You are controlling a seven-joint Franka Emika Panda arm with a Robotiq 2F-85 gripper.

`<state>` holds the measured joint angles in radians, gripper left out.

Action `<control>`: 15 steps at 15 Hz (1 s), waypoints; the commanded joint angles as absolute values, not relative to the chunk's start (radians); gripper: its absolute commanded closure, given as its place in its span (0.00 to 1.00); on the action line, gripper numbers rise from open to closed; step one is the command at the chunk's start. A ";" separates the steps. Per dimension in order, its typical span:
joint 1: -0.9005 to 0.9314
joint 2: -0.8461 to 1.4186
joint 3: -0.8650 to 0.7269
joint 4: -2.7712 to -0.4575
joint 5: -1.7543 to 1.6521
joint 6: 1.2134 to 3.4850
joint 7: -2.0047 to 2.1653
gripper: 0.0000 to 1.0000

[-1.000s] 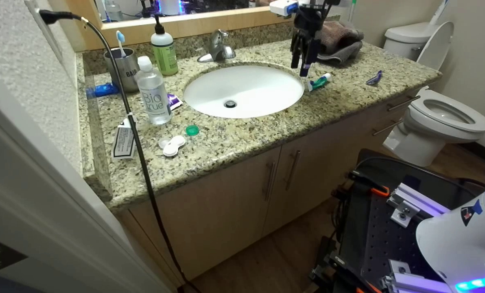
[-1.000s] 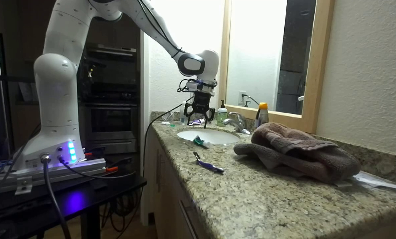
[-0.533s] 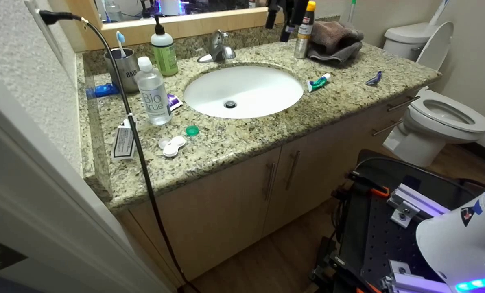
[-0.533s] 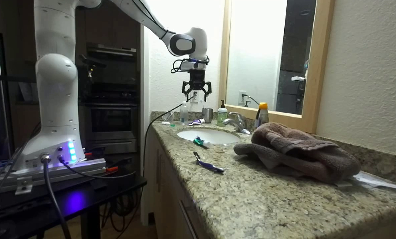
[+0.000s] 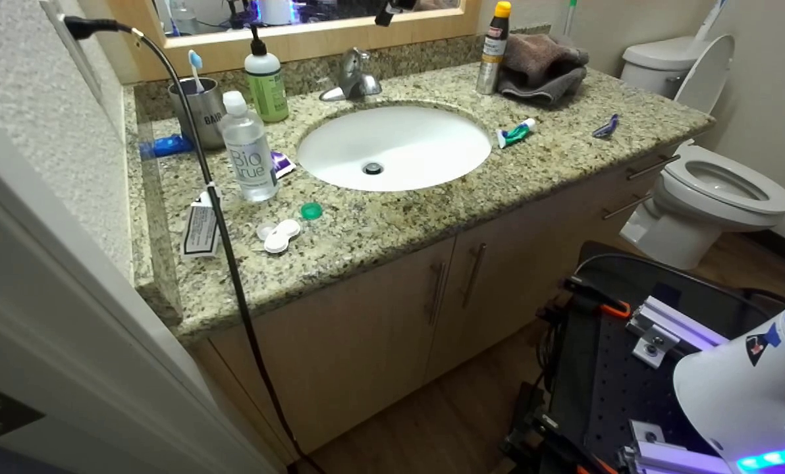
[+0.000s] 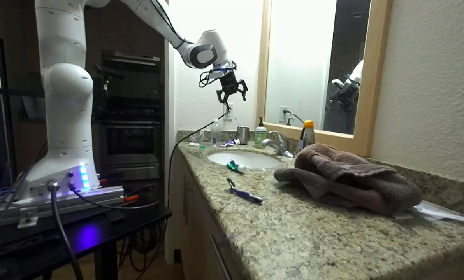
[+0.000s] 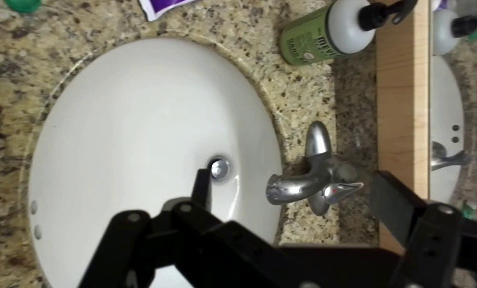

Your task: Remove the green tube from the sink and place it on the counter then open the faucet

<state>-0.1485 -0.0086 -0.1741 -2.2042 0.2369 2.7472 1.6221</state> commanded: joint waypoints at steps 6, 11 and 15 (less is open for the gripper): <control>-0.125 0.036 -0.149 -2.204 0.416 2.823 1.597 0.00; -0.133 0.245 -0.207 -2.055 0.409 2.940 1.862 0.00; -0.116 0.379 -0.304 -1.931 0.410 2.930 2.061 0.00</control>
<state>-0.1262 0.2777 -0.2470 -2.0331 0.4180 2.9343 1.9285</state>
